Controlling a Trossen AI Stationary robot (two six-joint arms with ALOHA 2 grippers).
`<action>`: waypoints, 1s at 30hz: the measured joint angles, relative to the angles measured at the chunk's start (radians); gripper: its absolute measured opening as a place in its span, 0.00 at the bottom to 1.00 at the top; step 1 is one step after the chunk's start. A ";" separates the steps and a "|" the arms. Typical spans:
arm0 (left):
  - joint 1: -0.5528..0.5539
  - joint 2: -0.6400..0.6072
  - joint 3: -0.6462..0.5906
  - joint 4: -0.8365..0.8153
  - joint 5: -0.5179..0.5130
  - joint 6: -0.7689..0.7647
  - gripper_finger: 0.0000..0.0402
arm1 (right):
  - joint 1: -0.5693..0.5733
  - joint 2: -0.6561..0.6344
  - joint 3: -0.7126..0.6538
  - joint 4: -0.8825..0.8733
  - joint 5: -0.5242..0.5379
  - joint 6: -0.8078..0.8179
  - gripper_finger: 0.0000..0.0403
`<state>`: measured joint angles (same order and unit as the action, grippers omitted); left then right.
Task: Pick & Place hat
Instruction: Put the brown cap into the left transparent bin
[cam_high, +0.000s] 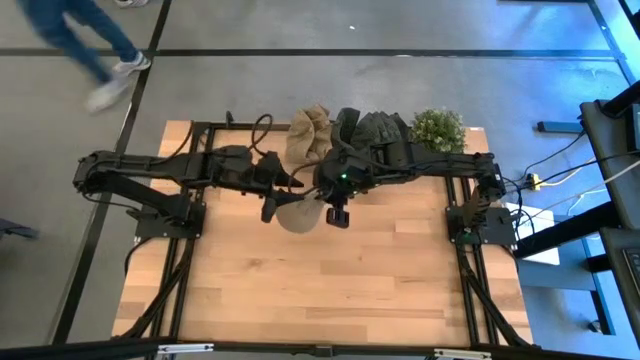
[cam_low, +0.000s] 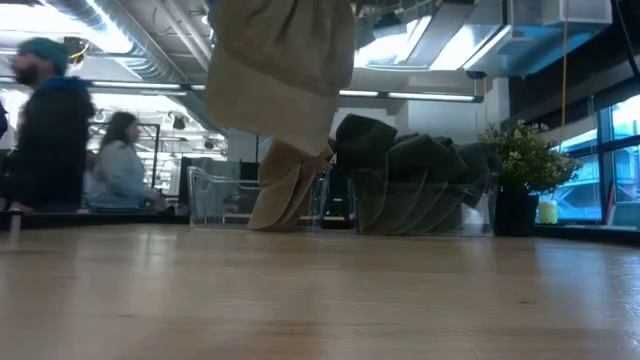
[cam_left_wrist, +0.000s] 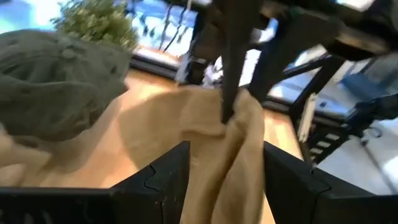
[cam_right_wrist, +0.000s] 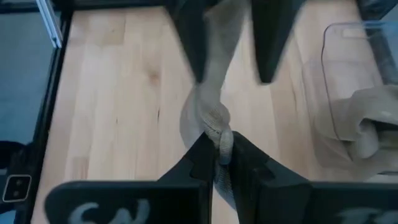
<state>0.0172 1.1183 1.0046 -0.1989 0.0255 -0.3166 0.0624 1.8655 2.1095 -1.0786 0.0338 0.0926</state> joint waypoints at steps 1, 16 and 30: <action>0.006 0.012 0.033 -0.052 0.001 0.001 0.45 | 0.000 0.001 -0.003 -0.003 0.000 0.000 0.08; 0.019 0.295 0.455 -0.475 0.082 0.147 0.45 | 0.000 0.000 -0.003 0.006 -0.002 -0.018 0.09; 0.019 0.310 0.515 -0.519 0.081 0.165 0.31 | 0.000 0.000 -0.003 -0.026 -0.001 -0.016 0.10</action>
<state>0.0357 1.4284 1.5191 -0.7182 0.1067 -0.1517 0.0628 1.8656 2.1063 -1.1049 0.0323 0.0765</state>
